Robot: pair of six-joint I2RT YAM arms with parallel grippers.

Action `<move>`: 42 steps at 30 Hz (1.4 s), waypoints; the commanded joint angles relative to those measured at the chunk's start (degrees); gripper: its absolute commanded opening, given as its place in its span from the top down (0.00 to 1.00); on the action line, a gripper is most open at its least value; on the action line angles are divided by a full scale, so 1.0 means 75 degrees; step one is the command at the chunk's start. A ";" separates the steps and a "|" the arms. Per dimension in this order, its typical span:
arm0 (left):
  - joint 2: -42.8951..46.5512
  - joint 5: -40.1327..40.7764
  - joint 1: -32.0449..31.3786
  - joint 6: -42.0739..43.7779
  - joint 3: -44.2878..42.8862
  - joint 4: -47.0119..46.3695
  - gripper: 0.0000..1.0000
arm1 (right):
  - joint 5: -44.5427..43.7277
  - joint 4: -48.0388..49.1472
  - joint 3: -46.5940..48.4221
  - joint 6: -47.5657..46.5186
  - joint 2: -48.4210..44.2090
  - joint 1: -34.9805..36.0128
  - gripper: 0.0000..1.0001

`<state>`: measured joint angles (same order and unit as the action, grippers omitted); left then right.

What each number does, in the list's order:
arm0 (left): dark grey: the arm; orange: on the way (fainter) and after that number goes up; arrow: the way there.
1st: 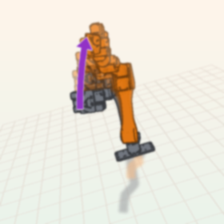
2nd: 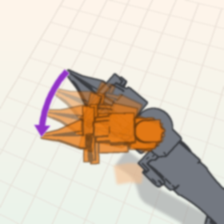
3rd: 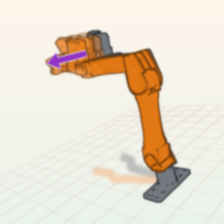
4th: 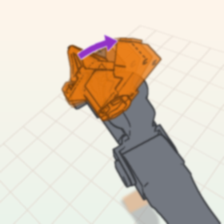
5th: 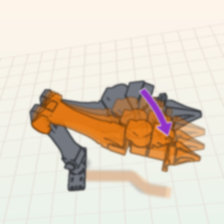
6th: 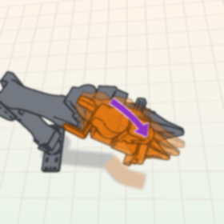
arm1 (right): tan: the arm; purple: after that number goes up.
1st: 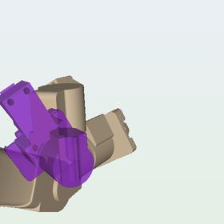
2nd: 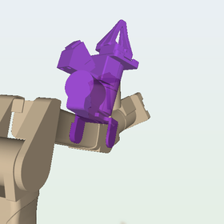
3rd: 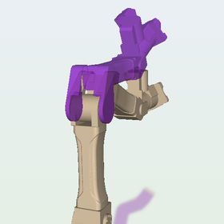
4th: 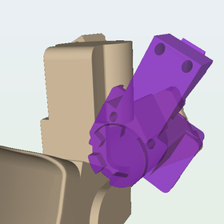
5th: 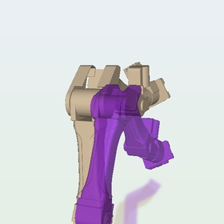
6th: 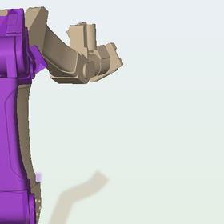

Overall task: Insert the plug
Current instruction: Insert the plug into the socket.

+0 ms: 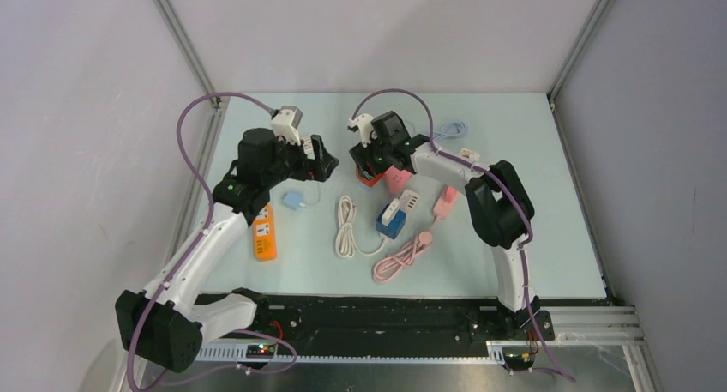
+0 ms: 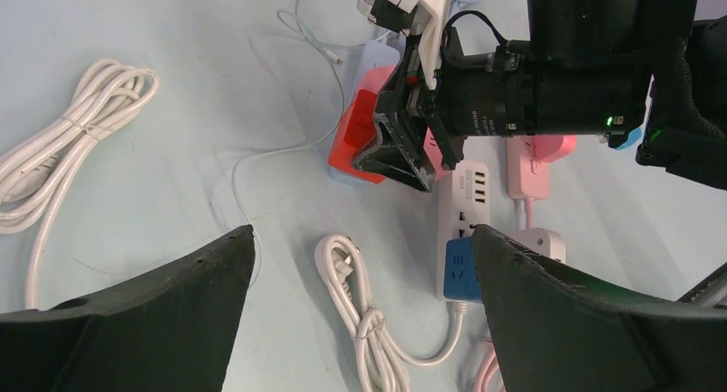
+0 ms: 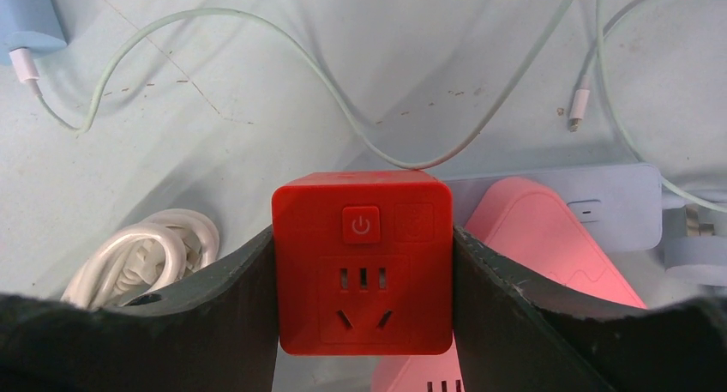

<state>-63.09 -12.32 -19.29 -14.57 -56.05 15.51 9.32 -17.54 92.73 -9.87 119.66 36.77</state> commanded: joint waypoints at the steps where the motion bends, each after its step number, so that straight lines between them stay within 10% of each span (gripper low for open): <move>1: -0.0102 -0.0177 0.0059 -0.0025 0.0039 -0.0207 0.00 | -0.1517 -0.1088 -0.0545 0.0060 0.0415 -0.0153 1.00; 26: -0.0365 -0.0154 0.0074 -0.0062 -0.0116 -0.0213 0.00 | -0.1818 -0.1145 -0.0893 0.0432 0.0279 -0.0022 1.00; 42: -0.0253 -0.0015 0.0107 0.0072 -0.0112 -0.0215 0.00 | -0.0817 -0.2323 0.1519 0.0457 0.0162 -0.0071 0.03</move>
<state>-65.73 -12.40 -19.18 -14.55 -55.99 15.51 2.81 -31.07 100.73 -7.05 121.12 37.15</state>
